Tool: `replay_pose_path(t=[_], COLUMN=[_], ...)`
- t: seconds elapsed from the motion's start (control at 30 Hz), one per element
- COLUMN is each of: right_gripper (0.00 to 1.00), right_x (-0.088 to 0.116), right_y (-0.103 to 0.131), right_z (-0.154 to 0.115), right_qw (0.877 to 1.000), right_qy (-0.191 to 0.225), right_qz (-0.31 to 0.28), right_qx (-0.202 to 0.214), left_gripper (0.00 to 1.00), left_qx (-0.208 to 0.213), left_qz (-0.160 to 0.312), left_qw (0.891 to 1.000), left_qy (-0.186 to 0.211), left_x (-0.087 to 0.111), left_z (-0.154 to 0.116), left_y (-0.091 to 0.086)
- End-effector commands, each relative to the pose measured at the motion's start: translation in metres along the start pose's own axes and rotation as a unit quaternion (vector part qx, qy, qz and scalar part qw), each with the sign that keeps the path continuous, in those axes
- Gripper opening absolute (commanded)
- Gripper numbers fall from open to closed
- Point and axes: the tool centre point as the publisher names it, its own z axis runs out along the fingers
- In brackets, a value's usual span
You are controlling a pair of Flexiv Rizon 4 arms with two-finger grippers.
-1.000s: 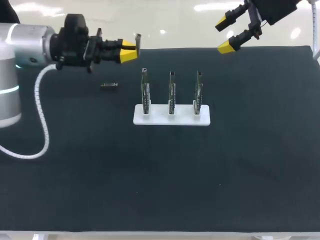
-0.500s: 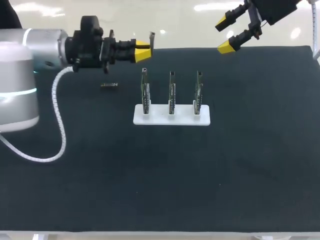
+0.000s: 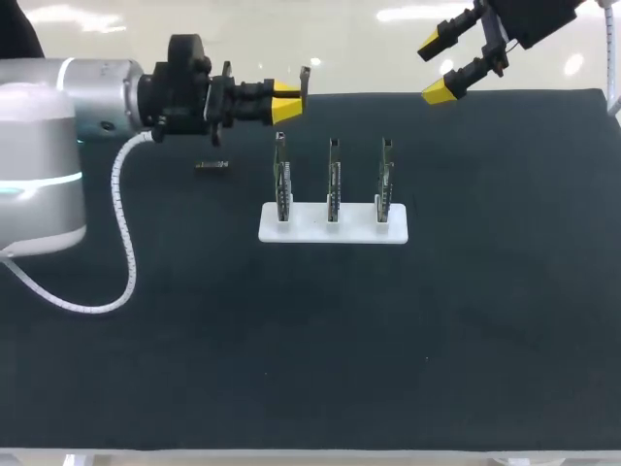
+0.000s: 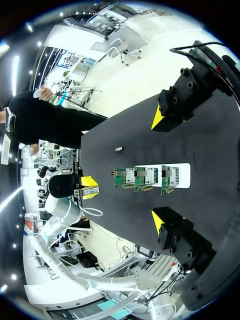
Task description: Pick up the optical module with the left hand, and insert it into the network port with the right hand.
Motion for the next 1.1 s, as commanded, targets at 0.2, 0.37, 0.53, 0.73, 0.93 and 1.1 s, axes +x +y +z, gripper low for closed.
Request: replay_pose_path(t=[0.2,0.37,0.53,0.73,0.93,1.1], right_gripper=[1.00,1.00,1.00,1.00,1.00,1.00], right_x=[0.000,-0.006,-0.029,-0.060,-0.089,-0.108], right_y=[0.000,0.002,0.005,0.013,0.021,0.029], right_z=[0.000,0.001,0.009,0.026,0.043,0.058], right_qw=[1.000,1.000,1.000,0.999,1.000,1.000], right_qy=[-0.001,0.002,0.004,0.001,0.006,0.005], right_qz=[0.000,-0.003,-0.005,-0.033,-0.028,-0.001], right_qx=[0.000,0.003,-0.002,0.011,0.004,0.007], left_gripper=[0.00,0.00,0.00,0.00,0.00,0.00], left_qx=[0.001,0.001,0.001,0.001,0.001,0.001], left_qz=[0.000,0.000,0.000,0.000,0.000,0.000], left_qw=[1.000,1.000,1.000,1.000,1.000,1.000], left_qy=[0.000,0.000,0.000,0.000,0.000,0.000], left_x=[0.001,0.001,0.001,0.001,0.001,0.001], left_z=[0.001,0.001,0.001,0.001,0.001,0.001], left_y=[0.001,0.001,0.001,0.001,0.001,0.001])
